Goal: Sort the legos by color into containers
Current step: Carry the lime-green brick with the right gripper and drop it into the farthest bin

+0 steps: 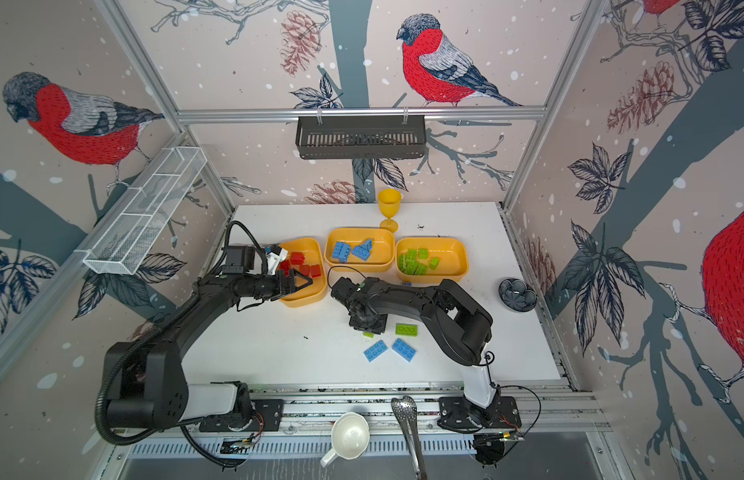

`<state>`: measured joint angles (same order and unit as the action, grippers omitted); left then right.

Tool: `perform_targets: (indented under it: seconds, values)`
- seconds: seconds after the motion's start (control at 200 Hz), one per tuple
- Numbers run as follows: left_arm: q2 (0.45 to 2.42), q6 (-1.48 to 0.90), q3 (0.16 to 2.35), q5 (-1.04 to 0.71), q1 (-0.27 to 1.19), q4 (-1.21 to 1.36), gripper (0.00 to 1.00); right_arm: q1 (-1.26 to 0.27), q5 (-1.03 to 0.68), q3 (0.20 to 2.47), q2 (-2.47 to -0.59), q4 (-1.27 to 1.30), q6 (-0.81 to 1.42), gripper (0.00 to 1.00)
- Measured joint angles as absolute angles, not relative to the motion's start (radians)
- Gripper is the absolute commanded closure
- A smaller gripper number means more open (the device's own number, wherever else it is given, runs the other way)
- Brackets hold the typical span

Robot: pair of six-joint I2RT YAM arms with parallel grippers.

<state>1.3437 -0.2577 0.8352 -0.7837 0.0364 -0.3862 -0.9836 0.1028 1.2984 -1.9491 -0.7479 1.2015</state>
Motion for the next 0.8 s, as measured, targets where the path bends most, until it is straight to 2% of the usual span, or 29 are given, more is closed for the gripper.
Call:
perform_targets:
  seconds: [0.245,0.45,0.8]
  values:
    - [1.345,-0.264,0.838,-0.786,0.036,-0.381,0.08,-0.957,0.127,1.301,-1.903,-0.773,1.201,0.68]
    - [1.354,-0.289,0.852,-0.806,0.036,-0.354,0.08,-0.866,0.175,1.359,-1.812,-0.812,1.148,0.70]
    - [1.356,-0.346,0.868,-0.868,0.036,-0.290,0.08,-0.481,0.264,1.385,-1.675,-0.833,0.908,0.70]
